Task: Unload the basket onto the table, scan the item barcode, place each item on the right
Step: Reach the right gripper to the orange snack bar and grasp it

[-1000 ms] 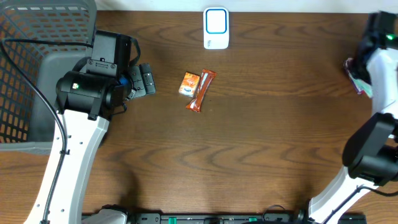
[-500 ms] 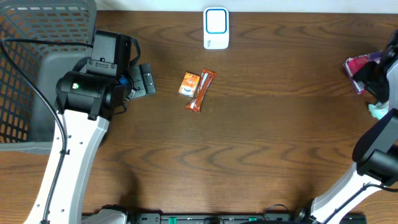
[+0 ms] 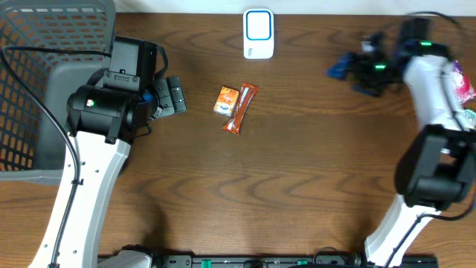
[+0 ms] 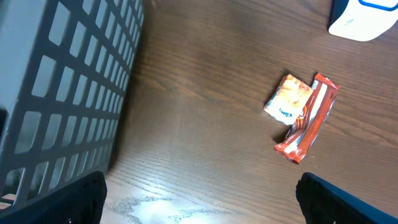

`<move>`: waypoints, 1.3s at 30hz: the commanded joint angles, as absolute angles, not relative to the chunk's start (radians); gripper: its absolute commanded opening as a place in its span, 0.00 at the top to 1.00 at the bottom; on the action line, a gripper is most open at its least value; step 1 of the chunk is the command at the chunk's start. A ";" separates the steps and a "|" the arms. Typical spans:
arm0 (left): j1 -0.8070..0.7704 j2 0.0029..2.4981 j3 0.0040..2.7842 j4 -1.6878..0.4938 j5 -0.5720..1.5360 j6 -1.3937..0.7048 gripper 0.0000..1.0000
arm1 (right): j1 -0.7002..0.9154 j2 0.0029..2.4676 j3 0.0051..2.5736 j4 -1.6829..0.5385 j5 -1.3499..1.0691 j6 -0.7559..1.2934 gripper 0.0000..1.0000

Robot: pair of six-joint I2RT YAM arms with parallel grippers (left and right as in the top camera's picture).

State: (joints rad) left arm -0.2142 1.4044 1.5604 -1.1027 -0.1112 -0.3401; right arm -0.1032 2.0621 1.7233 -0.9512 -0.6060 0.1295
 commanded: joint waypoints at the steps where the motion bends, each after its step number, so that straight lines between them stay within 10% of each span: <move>1: -0.213 1.405 1.575 -1.107 -0.120 -0.346 0.02 | 0.039 2.054 1.660 -0.884 -0.661 0.200 0.01; 14: -0.213 1.405 1.575 -1.107 -0.120 -0.346 0.02 | 0.355 2.064 1.394 -0.363 -0.588 0.644 0.01; 28: -0.213 1.405 1.575 -1.107 -0.120 -0.346 0.02 | 0.558 2.075 1.359 -0.325 -0.191 0.748 0.07; 39: -0.213 1.405 1.575 -1.107 -0.120 -0.346 0.02 | 0.534 2.114 1.363 -0.381 -0.126 0.671 0.83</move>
